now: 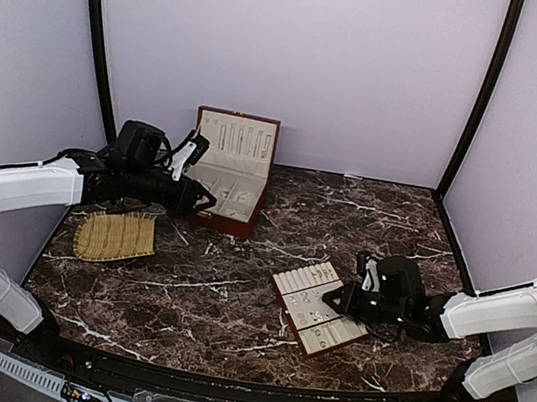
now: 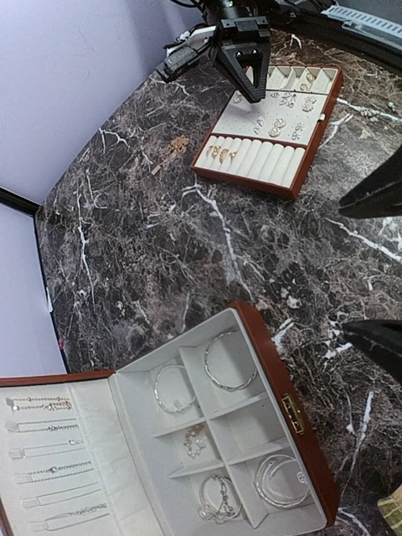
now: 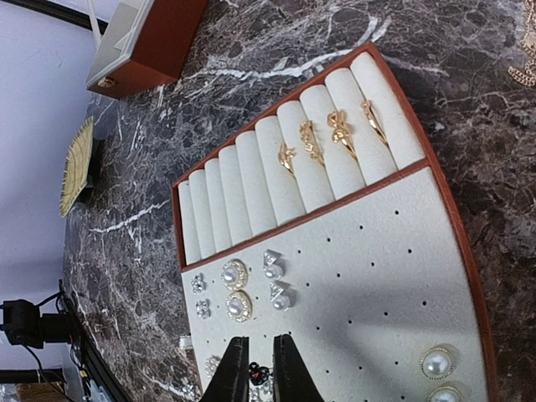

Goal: Organize the mixed jewelry
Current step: Adjust the compartment layer at the center of the board.

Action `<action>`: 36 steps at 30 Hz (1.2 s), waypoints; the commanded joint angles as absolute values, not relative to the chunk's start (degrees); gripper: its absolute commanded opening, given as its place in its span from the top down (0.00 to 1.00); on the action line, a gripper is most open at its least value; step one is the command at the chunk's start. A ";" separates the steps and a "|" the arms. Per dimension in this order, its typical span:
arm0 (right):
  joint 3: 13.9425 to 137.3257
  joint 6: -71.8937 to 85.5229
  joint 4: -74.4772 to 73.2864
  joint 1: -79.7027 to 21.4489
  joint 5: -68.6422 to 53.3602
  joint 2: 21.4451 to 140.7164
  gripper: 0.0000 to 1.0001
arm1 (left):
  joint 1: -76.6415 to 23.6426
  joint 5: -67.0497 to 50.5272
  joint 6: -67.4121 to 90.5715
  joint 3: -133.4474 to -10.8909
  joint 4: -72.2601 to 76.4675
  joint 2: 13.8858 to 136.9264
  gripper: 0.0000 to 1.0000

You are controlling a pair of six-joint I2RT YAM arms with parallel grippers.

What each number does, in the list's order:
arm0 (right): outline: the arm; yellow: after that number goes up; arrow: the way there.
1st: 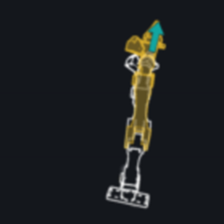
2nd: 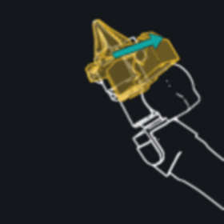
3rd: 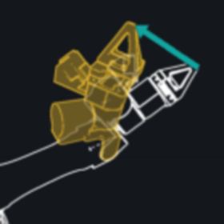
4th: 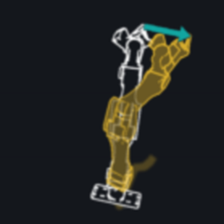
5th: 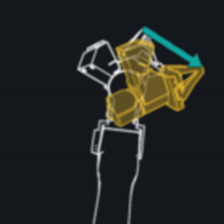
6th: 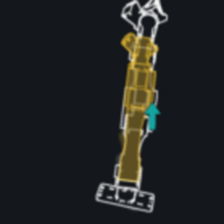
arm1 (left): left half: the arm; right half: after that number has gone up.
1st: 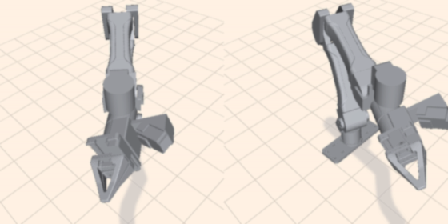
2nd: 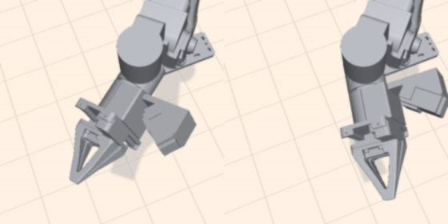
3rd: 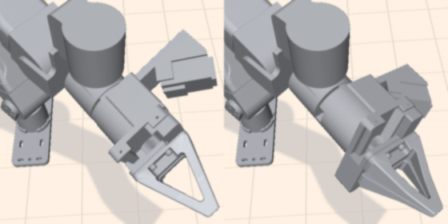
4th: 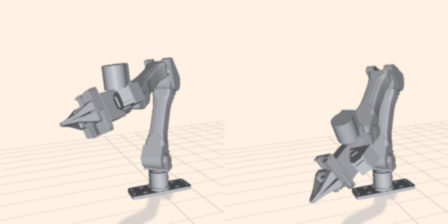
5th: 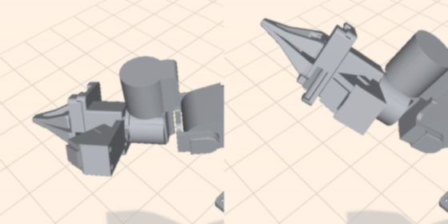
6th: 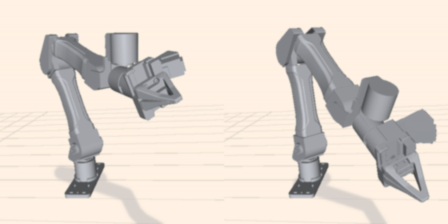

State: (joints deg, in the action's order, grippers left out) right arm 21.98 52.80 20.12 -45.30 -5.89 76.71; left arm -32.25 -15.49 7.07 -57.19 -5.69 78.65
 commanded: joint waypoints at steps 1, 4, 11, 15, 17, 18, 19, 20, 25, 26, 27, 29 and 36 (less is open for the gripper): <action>20.71 53.04 22.08 -44.90 -4.97 76.86 0.90 | -31.90 -14.51 5.23 -57.23 -7.21 77.12 0.56; 20.34 53.32 22.64 -44.91 -5.52 77.21 0.90 | -31.86 -14.60 4.95 -57.71 -7.42 77.71 0.56; 20.47 53.09 24.47 -44.91 -7.15 79.03 0.90 | -31.90 -14.93 4.84 -57.64 -7.47 78.00 0.55; 20.11 53.04 25.12 -44.91 -7.99 80.01 0.91 | -31.90 -15.22 4.71 -57.50 -7.39 77.89 0.55; 19.75 53.00 25.24 -44.91 -7.93 79.88 0.91 | -31.90 -15.53 4.71 -57.46 -7.17 77.78 0.55; 19.70 52.93 25.18 -44.91 -7.79 79.81 0.91 | -31.86 -15.63 4.66 -57.46 -7.13 77.81 0.55; 19.69 52.87 25.09 -44.91 -7.72 79.76 0.91 | -31.88 -15.72 4.67 -57.46 -7.04 77.79 0.55; 19.69 52.83 25.01 -44.91 -7.73 79.87 0.91 | -31.90 -15.84 4.68 -57.42 -7.03 77.84 0.55; 19.64 52.91 24.89 -44.91 -8.13 79.98 0.91 | -31.88 -15.60 4.38 -57.45 -7.05 77.81 0.55; 19.61 52.91 24.76 -44.91 -8.04 79.84 0.91 | -31.90 -15.56 4.32 -57.48 -7.03 77.81 0.55; 19.53 52.95 24.67 -44.91 -8.06 79.74 0.91 | -31.90 -15.60 4.31 -57.37 -7.03 77.84 0.55; 19.45 52.93 24.42 -44.91 -7.93 79.51 0.91 | -31.90 -15.73 4.36 -57.38 -7.03 77.90 0.55; 19.16 53.87 24.58 -44.90 -7.41 78.97 0.93 | -31.90 -15.97 4.31 -57.38 -6.94 78.07 0.55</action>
